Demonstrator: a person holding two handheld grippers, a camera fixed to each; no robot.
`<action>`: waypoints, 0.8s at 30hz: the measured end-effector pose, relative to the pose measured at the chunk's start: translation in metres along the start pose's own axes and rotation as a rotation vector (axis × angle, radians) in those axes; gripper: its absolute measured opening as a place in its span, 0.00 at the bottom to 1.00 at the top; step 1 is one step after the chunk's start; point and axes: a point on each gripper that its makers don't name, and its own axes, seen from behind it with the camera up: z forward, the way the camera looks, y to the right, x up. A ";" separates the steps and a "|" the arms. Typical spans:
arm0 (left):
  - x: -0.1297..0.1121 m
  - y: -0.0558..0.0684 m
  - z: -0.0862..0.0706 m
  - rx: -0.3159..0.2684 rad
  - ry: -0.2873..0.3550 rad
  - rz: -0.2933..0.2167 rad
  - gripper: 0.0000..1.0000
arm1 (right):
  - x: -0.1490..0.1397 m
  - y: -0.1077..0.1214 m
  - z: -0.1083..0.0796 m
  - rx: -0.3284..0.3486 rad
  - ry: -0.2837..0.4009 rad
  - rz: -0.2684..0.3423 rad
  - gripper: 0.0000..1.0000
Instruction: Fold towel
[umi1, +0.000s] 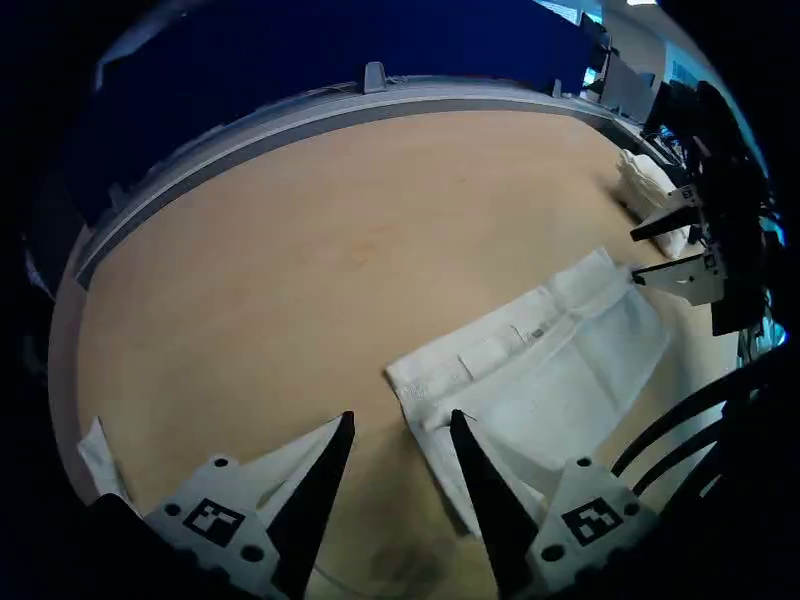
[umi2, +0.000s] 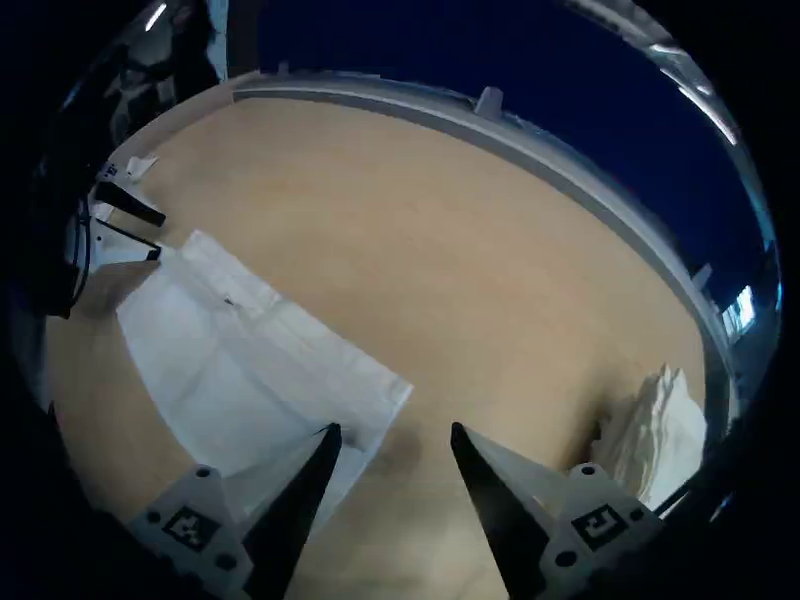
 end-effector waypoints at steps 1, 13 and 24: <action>0.001 -0.002 0.000 0.005 0.002 -0.004 0.74 | 0.002 0.003 0.000 -0.010 0.007 0.007 0.88; 0.010 -0.022 -0.011 0.060 0.034 -0.022 0.95 | 0.013 0.018 -0.006 -0.067 0.047 0.024 1.00; 0.001 -0.016 -0.046 0.064 0.088 -0.055 0.95 | -0.001 -0.008 -0.027 0.013 0.092 0.082 1.00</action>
